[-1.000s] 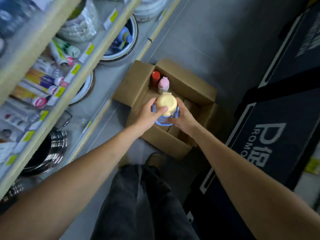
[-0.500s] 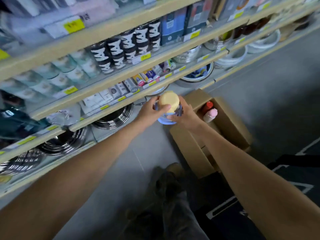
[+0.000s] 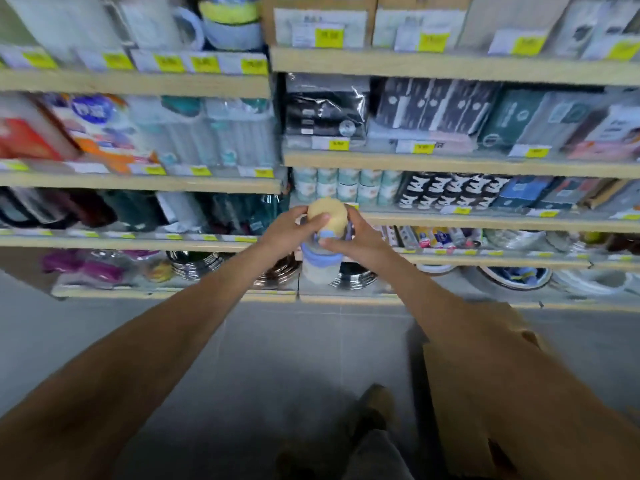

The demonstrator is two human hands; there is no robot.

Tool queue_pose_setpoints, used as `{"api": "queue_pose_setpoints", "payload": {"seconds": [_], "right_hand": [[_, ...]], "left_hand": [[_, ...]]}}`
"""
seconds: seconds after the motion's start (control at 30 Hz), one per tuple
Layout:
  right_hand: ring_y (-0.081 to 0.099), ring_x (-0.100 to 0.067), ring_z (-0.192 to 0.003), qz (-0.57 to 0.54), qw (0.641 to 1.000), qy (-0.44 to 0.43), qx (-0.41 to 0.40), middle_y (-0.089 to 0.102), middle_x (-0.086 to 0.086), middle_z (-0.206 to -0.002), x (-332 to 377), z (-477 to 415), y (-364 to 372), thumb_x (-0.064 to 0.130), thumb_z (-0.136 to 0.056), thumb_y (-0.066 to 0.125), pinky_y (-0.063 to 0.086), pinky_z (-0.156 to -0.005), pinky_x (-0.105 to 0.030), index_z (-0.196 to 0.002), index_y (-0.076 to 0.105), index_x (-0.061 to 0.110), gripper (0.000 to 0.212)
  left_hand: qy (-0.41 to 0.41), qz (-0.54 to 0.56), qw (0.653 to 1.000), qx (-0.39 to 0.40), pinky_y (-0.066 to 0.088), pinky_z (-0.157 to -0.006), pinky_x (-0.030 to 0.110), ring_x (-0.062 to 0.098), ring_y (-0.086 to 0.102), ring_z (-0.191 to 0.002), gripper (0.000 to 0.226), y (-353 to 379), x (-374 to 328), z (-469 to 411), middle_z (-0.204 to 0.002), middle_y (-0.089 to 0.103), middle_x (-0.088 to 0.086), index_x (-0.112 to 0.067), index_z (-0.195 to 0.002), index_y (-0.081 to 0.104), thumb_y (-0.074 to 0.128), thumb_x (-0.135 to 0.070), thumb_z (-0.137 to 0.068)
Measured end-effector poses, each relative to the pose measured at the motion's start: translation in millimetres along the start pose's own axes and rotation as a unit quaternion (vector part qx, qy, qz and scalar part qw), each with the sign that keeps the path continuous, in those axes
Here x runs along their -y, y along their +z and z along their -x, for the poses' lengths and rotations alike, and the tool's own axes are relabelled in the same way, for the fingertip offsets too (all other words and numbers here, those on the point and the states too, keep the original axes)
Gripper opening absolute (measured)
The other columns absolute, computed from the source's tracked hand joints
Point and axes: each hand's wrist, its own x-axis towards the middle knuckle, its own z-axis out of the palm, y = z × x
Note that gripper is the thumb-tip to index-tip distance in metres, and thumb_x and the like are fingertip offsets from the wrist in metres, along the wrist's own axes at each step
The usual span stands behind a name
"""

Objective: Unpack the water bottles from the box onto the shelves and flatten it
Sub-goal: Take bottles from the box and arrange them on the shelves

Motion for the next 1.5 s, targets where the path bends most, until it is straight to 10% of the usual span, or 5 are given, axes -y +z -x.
{"api": "queue_pose_setpoints", "payload": {"seconds": [0.5, 0.7, 0.83, 1.3, 1.5], "right_hand": [[0.061, 0.005, -0.091, 0.052, 0.991, -0.068, 0.105, 0.064, 0.013, -0.107, 137.6, -123.1, 179.0, 0.041, -0.074, 0.077, 0.046, -0.070, -0.014, -0.113, 0.054, 0.031, 0.046], [0.062, -0.016, -0.104, 0.013, 0.988, -0.047, 0.148, 0.065, 0.001, -0.117, 164.1, -199.1, 245.1, 0.039, -0.081, 0.071, 0.051, -0.086, -0.031, -0.120, 0.057, 0.021, 0.046], [0.063, -0.009, -0.094, 0.010, 0.985, -0.050, 0.166, 0.067, 0.005, -0.107, 189.5, -246.1, 293.4, 0.041, -0.080, 0.071, 0.049, -0.073, -0.025, -0.114, 0.060, 0.024, 0.039], [0.060, 0.001, -0.067, 0.015, 0.980, -0.078, 0.184, 0.063, 0.008, -0.085, 283.3, -381.1, 468.8, 0.046, -0.082, 0.067, 0.045, -0.051, -0.014, -0.095, 0.060, 0.020, 0.030], [0.058, -0.002, -0.074, 0.039, 0.974, -0.109, 0.194, 0.061, 0.013, -0.084, 316.6, -401.7, 547.8, 0.048, -0.081, 0.067, 0.043, -0.057, -0.014, -0.090, 0.060, 0.025, 0.026]], "left_hand": [[-0.097, 0.199, 0.957, -0.186, 0.046, -0.066, 0.021, 0.012, 0.060, -0.067, 0.034, -223.3, 34.4, 59.1, -0.070, 0.062, -0.001, -0.017, -0.092, 0.059, 0.036, -0.042, -0.098], [-0.066, 0.235, 0.951, -0.191, 0.038, -0.091, 0.045, 0.024, 0.052, -0.103, 0.024, -299.4, 70.1, 49.4, -0.107, 0.056, 0.009, -0.010, -0.113, 0.054, 0.043, -0.015, -0.093], [-0.067, 0.213, 0.969, -0.104, 0.035, -0.108, 0.054, 0.030, 0.045, -0.128, 0.075, -358.4, 88.0, 43.7, -0.139, 0.047, 0.009, -0.024, -0.140, 0.035, 0.050, -0.010, -0.068], [0.012, 0.156, 0.960, -0.232, 0.052, -0.063, 0.013, -0.007, 0.066, -0.084, 0.066, -537.3, 149.0, 28.1, -0.105, 0.062, -0.014, -0.020, -0.141, 0.033, 0.067, -0.012, -0.085], [0.050, 0.125, 0.954, -0.268, 0.048, -0.087, 0.012, -0.002, 0.055, -0.115, 0.068, -609.6, 180.4, 38.5, -0.130, 0.054, -0.009, -0.032, -0.139, 0.030, 0.069, -0.017, -0.085]]}}
